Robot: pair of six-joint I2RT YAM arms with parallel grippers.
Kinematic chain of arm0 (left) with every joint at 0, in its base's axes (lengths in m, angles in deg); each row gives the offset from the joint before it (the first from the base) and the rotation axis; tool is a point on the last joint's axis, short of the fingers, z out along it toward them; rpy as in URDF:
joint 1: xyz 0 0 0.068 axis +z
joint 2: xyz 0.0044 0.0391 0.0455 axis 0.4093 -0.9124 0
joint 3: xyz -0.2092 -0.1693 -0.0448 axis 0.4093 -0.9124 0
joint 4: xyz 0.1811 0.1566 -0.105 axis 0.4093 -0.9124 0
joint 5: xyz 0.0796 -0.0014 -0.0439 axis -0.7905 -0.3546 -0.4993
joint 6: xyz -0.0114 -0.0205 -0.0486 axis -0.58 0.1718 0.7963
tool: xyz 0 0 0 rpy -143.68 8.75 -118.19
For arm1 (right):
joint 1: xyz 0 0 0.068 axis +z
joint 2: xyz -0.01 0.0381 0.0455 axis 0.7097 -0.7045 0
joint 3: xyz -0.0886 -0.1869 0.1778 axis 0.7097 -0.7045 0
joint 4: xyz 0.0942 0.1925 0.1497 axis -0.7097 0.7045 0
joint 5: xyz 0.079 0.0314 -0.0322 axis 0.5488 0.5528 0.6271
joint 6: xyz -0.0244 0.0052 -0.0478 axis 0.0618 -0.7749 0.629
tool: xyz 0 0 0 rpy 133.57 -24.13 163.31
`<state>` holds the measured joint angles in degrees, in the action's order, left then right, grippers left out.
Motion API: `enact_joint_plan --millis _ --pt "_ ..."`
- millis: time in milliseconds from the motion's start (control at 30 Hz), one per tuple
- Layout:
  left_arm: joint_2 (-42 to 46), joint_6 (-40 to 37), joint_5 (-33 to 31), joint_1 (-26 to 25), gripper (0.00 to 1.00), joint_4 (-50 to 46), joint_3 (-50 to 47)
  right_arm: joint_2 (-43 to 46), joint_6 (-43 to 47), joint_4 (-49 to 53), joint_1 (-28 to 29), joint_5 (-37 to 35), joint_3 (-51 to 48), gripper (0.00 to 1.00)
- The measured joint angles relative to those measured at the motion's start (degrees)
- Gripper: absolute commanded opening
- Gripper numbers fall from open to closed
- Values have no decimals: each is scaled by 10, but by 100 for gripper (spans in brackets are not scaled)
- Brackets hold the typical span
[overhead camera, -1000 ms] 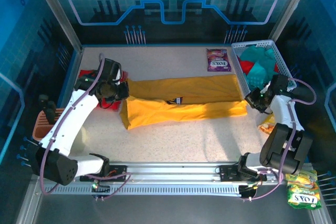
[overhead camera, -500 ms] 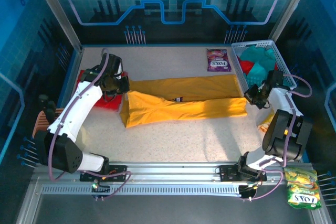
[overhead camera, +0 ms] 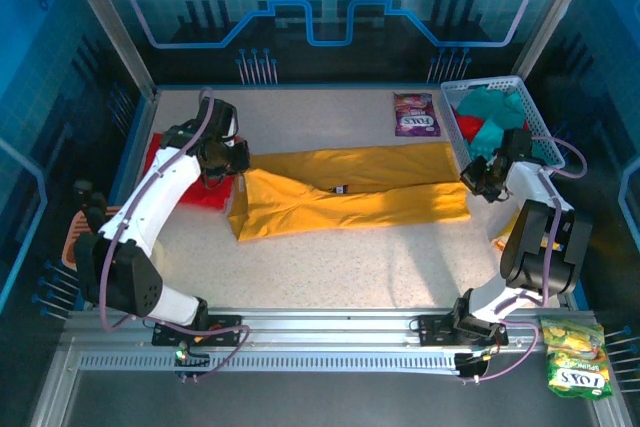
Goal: Fold and stack the t-shirts
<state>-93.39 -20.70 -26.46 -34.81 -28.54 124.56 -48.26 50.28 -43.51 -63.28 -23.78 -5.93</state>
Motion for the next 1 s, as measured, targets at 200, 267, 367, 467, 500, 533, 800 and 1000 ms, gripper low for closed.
enact_joint_plan --millis 200,267,367,467,500,533,800,1000 --pt "-3 -9 -2 0 0 0 10 -16 -6 -4 4 -4 14 6" --pt "-5 -11 -4 0 0 0 11 -19 -6 -4 5 -6 16 8" --pt "-8 -13 -6 1 0 0 11 -20 -6 -4 5 -12 17 12" --pt "-12 -15 -6 2 0 0 12 -20 -6 -4 5 -16 18 28" --pt "-14 -15 -7 2 0 0 12 -20 -5 -3 5 -17 19 33" --pt "-16 -15 -6 2 0 1 13 -20 -5 -3 5 -17 20 41" --pt "-28 -15 -6 4 0 8 14 -19 -2 -3 13 -14 24 67" --pt "-39 -24 -6 4 0 11 26 4 3 -4 25 -7 17 75"
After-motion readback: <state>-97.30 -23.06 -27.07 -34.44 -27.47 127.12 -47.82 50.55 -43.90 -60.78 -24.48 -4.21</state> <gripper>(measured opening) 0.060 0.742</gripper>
